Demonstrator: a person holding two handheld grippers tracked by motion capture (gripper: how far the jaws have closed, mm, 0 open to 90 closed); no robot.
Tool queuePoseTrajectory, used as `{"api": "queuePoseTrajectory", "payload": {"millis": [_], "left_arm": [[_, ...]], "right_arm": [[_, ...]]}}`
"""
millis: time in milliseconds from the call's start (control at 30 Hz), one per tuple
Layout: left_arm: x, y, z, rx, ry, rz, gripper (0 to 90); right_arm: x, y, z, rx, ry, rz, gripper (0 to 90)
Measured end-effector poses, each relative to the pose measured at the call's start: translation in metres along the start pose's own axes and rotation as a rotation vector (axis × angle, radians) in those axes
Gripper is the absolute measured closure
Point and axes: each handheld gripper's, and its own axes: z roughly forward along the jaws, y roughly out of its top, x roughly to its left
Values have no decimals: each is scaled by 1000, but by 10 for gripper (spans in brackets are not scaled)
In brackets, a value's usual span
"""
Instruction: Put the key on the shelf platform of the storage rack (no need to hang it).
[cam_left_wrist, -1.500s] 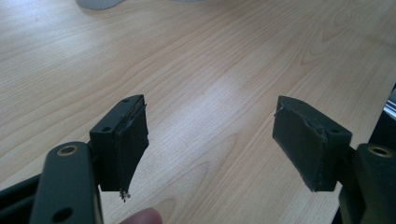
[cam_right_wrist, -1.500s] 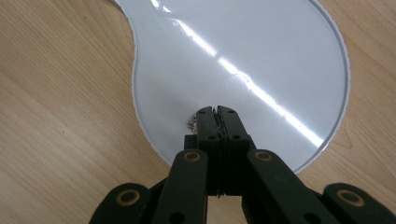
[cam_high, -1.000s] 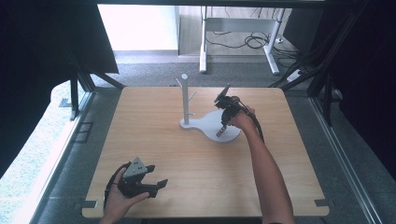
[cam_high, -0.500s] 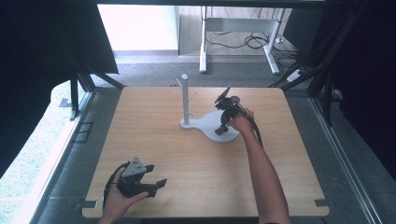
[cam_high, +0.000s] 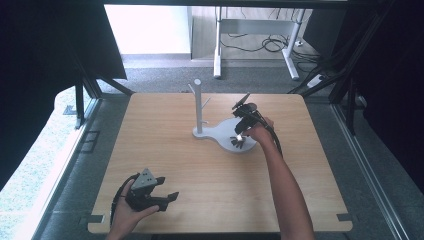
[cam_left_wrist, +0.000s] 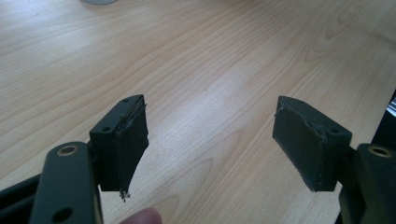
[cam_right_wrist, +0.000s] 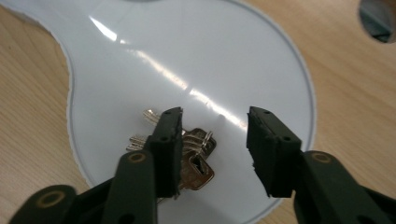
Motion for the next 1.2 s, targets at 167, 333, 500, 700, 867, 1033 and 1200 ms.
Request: {"api": "queuePoseTrajectory", "payload": {"millis": [167, 333, 500, 700, 867, 1033, 1200], "left_arm": [[0, 0, -1, -1, 2, 1, 267], [2, 0, -3, -8, 8, -4, 268], [4, 0, -5, -13, 12, -11, 268], [4, 0, -5, -11, 15, -11, 268], [4, 1, -7, -16, 19, -11, 268], [4, 0, -7, -14, 20, -13, 268], [4, 1, -7, -13, 22, -11, 267]], "right_arm": [[3, -6, -17, -90, -12, 4, 450], [10, -14, -28, -127, -4, -19, 408], [15, -24, -41, -162, 41, -25, 405], [24, -38, -57, -195, 75, -40, 407], [27, -54, -67, -213, 83, -41, 407], [28, -74, -75, -238, 98, -39, 410], [30, -98, -79, -262, 105, -46, 412]]}}
